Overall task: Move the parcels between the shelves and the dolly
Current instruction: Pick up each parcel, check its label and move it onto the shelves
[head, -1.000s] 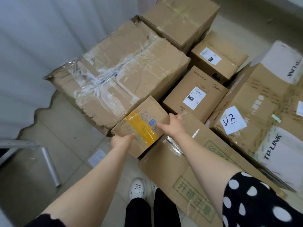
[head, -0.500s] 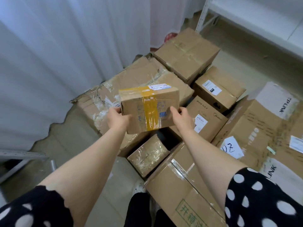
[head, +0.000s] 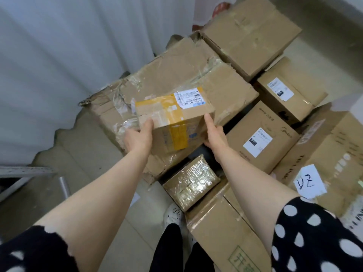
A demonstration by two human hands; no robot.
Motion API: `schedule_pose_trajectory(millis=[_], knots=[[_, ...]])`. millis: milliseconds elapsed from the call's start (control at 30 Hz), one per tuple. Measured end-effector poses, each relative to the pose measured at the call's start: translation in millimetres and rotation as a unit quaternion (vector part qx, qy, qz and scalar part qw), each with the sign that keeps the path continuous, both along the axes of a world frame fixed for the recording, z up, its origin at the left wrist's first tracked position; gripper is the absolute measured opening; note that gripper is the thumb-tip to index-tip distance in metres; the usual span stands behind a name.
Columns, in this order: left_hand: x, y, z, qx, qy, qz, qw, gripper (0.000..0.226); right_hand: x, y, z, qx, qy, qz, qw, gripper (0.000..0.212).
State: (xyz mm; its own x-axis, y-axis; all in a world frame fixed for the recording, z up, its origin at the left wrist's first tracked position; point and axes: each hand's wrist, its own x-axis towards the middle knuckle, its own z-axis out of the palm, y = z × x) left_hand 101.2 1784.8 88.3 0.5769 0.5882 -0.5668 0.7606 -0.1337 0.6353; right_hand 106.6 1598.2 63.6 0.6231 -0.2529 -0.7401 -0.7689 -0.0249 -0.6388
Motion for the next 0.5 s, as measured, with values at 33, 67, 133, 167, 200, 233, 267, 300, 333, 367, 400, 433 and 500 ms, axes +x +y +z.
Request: schedule_pose_trajectory(millis=[33, 67, 133, 167, 200, 233, 267, 300, 333, 367, 400, 433, 500], knots=[[-4, -2, 2, 0.009, 0.004, -0.016, 1.0, 0.058, -4, -2, 4, -0.037, -0.003, 0.01, 0.999, 0.102], [-8, -5, 3, 0.015, 0.007, -0.03, 0.999, 0.066, -8, -6, 7, -0.092, -0.009, 0.02, 0.996, 0.089], [-20, -14, 12, 0.017, 0.027, -0.072, 0.997, 0.078, -21, -17, 14, -0.219, -0.028, 0.028, 0.975, 0.067], [-27, -20, 16, 0.016, 0.042, -0.101, 0.994, 0.077, -29, -23, 19, -0.264, -0.029, 0.033, 0.963, 0.063], [-34, -27, 21, 0.013, 0.056, -0.132, 0.99, 0.075, -37, -30, 23, -0.293, -0.022, 0.044, 0.955, 0.061], [-41, -35, 27, 0.011, 0.068, -0.161, 0.985, 0.069, -46, -37, 26, -0.312, -0.01, 0.062, 0.948, 0.061], [-48, -41, 30, 0.011, 0.077, -0.185, 0.98, 0.064, -54, -43, 28, -0.325, 0.005, 0.082, 0.942, 0.061], [-55, -45, 32, 0.013, 0.085, -0.204, 0.975, 0.06, -61, -49, 31, -0.332, 0.019, 0.101, 0.937, 0.06], [-62, -49, 31, 0.015, 0.097, -0.217, 0.971, 0.057, -69, -53, 32, -0.336, 0.034, 0.123, 0.933, 0.058], [-70, -51, 27, 0.015, 0.115, -0.225, 0.967, 0.056, -76, -56, 34, -0.336, 0.051, 0.146, 0.929, 0.058], [-77, -51, 21, 0.012, 0.138, -0.227, 0.964, 0.058, -82, -58, 33, -0.332, 0.066, 0.17, 0.925, 0.058], [-86, -51, 15, 0.009, 0.161, -0.226, 0.961, 0.059, -86, -59, 31, -0.327, 0.079, 0.193, 0.922, 0.059], [-102, -49, -2, -0.006, 0.198, -0.206, 0.958, 0.056, -92, -57, 23, -0.308, 0.094, 0.225, 0.92, 0.059]])
